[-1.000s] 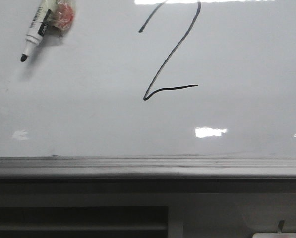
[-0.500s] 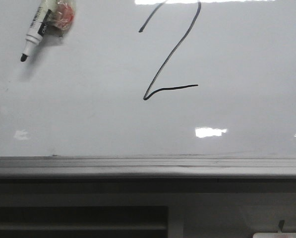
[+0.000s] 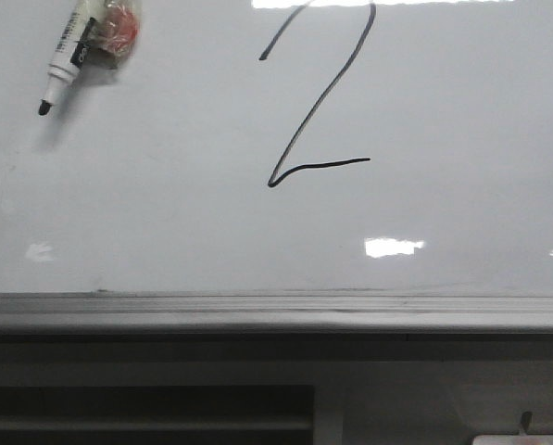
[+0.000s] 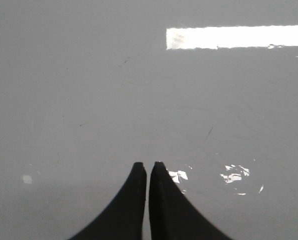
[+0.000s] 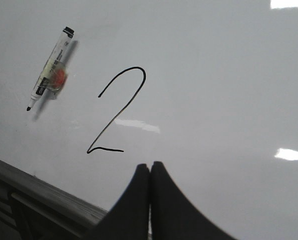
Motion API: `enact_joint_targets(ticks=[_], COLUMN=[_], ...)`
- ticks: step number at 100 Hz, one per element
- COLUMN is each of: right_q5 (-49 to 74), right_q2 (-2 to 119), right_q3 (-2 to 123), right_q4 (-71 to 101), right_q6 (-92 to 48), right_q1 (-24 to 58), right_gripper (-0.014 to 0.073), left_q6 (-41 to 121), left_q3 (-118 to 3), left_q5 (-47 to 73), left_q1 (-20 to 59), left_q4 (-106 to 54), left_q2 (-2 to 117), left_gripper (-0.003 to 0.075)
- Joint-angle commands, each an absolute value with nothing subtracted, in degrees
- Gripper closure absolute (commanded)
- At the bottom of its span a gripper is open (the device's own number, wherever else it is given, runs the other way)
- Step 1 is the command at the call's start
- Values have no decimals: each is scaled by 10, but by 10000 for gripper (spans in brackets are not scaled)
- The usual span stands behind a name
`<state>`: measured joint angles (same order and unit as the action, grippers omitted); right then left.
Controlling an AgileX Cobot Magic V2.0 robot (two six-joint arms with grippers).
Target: Write number 2 on whiteboard
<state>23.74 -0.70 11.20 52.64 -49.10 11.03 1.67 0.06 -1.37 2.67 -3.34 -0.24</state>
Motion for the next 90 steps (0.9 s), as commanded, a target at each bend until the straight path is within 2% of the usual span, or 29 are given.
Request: enact_joint_targets(ticks=[1,17,36,53,67,77,90], right_q5=[205,179,128,80,30,-20,20], right_q2=[-11,-11,12,18,7,-13,-15], right_q3=[125,123,115,72,23,-19,-22], right_q4=[541,475,202,134,13,4,8], right_q6=[-498,-490,-233,-200,-91,-84,-83], right_q1=[107,107,59,6,4,4,4], right_gripper=[663,663,663,663,663,663,663], left_q6=[12,12,12,12,12,12,12], left_q3=[8,8,8,8,8,8,8], left_q5=[-54,-54,-54,-54,-54,-54,-54], left_q1=[31,31,31,31,31,31,31], left_q4=[-34,-34,-34,-34,-34,-34,-34], left_q2=[-18,-18,-18,-18,-18,-18,-18], left_gripper=[740,740,740,740,740,740,740])
